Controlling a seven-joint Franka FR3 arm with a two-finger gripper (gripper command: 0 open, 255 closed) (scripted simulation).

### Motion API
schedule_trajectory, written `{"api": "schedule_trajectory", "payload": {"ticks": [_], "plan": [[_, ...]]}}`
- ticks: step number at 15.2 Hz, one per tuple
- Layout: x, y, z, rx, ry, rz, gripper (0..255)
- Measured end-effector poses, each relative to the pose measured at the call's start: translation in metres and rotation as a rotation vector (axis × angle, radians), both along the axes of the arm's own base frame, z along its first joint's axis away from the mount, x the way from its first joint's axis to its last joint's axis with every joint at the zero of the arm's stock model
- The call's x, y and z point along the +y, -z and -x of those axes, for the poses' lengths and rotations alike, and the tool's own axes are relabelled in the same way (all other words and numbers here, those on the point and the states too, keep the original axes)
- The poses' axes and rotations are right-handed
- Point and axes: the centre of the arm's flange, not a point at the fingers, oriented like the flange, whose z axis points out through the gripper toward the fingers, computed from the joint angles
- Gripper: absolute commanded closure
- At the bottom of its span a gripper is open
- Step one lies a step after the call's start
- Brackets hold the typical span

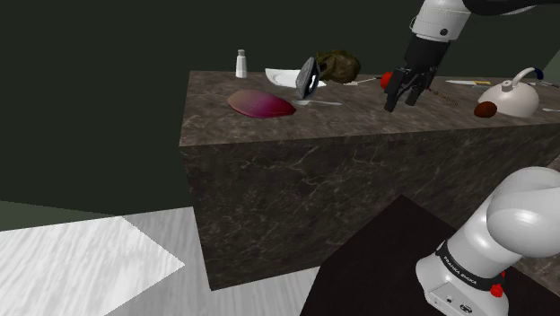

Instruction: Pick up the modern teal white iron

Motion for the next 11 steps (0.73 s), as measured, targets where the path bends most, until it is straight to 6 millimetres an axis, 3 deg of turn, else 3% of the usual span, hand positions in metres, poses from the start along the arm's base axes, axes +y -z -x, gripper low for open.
{"api": "schedule_trajectory", "payload": {"ticks": [2, 11], "plan": [[-0.001, 0.001, -0.004, -0.006, -0.003, -0.001, 0], [-0.025, -0.003, -0.095, -0.115, -0.048, -0.025, 0]]}}
